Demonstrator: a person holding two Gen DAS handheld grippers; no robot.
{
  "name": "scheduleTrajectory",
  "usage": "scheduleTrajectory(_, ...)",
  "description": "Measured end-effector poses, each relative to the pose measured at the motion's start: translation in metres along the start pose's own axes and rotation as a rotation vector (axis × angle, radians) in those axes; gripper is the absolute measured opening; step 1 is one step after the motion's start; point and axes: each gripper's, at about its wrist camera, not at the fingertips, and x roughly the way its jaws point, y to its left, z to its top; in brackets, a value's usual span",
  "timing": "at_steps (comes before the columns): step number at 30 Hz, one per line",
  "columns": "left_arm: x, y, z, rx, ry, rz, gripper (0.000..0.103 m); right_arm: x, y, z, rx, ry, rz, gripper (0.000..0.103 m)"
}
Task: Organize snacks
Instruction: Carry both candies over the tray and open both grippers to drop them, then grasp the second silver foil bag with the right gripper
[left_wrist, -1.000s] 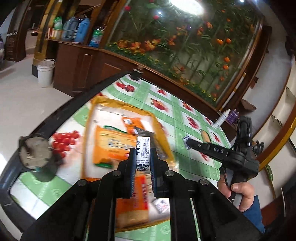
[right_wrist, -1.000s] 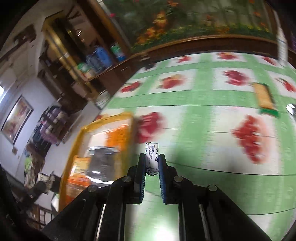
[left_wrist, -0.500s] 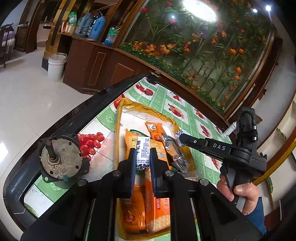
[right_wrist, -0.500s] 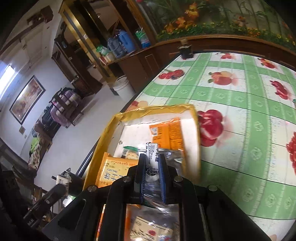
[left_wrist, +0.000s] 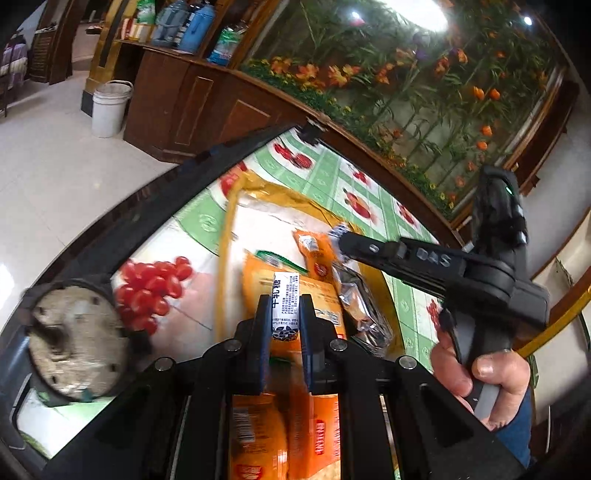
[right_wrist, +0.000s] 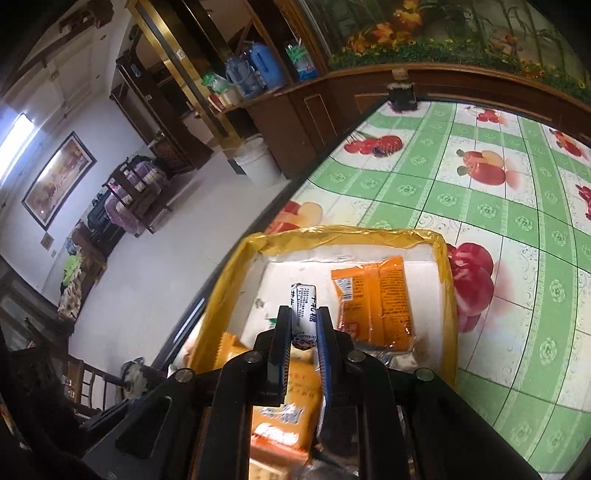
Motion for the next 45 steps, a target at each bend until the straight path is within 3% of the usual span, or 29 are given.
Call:
scheduleTrajectory(6,0.02,-0.015,-0.005,0.021,0.066,-0.028,0.011,0.014,-0.007,-0.002,0.02,0.041,-0.005,0.014)
scheduleTrajectory(11,0.021,-0.018,-0.005,0.026,0.069,-0.034,0.011,0.01,-0.004,-0.004,0.002,0.033,0.008,0.018)
scheduleTrajectory(13,0.02,-0.017,-0.006,0.024,0.071,-0.04,0.011,0.008,-0.002,-0.005,-0.005,0.032,0.01,0.025)
scheduleTrajectory(18,0.013,-0.018,-0.008,0.007,0.067,-0.058,0.027,-0.006,-0.002,-0.007,-0.006,-0.002,0.016,0.026)
scheduleTrajectory(28,-0.004,-0.044,-0.015,0.043,0.055,-0.077,0.027,-0.051,-0.023,-0.024,0.042,-0.057,0.035,0.028)
scheduleTrajectory(35,-0.007,-0.078,-0.028,0.096,0.063,-0.105,0.027,-0.095,-0.079,-0.053,0.133,-0.104,0.023,0.029)
scheduleTrajectory(43,0.016,-0.169,-0.066,0.27,0.144,-0.174,0.027,-0.158,-0.186,-0.086,0.298,-0.202,-0.098,0.03)
scheduleTrajectory(45,0.032,-0.196,-0.081,0.325,0.19,-0.185,0.037,-0.179,-0.219,-0.094,0.361,-0.237,-0.137,0.03)
